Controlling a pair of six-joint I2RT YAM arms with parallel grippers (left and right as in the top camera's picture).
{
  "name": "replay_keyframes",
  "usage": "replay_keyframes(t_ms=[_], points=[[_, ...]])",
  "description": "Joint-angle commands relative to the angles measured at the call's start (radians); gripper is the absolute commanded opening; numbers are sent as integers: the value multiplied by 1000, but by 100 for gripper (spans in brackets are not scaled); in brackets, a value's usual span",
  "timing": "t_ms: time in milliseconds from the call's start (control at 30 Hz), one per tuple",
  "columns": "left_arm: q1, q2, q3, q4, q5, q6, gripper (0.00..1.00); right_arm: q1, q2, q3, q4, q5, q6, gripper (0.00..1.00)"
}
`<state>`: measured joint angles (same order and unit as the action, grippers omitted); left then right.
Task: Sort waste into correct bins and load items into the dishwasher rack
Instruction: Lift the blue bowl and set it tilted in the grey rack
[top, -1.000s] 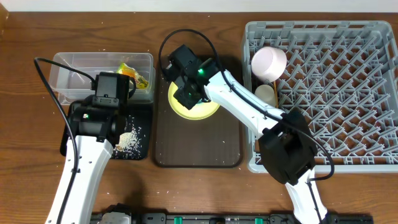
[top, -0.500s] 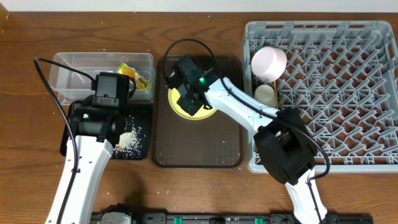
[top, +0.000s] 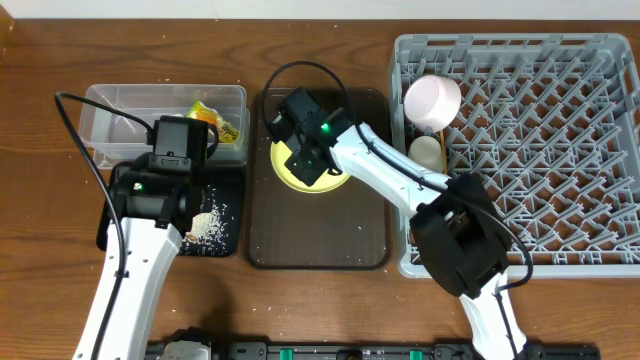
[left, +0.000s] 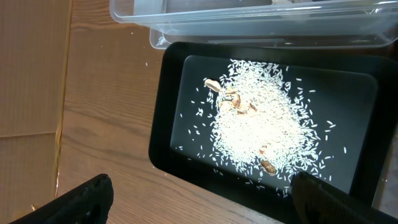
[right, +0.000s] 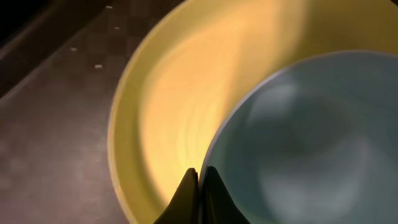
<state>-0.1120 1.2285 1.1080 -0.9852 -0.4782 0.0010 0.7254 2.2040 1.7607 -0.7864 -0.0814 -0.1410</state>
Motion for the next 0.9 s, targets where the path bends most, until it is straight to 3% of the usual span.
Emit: replay_keyframes(t_ms=[0,333,600,867], points=[[4,1,9,-2,-13,6,94,-8,-98,24,-16,-113,40,1],[4,1,9,-2,-13,6,94,-159,-380,24,-116,-329,61,1],[4,1,9,-2,-13,6,94,-432,-488,23,-314,-774,95,1],[4,1,9,-2,-12,6,94,-649,-487,15,-579,-1050,-156,1]])
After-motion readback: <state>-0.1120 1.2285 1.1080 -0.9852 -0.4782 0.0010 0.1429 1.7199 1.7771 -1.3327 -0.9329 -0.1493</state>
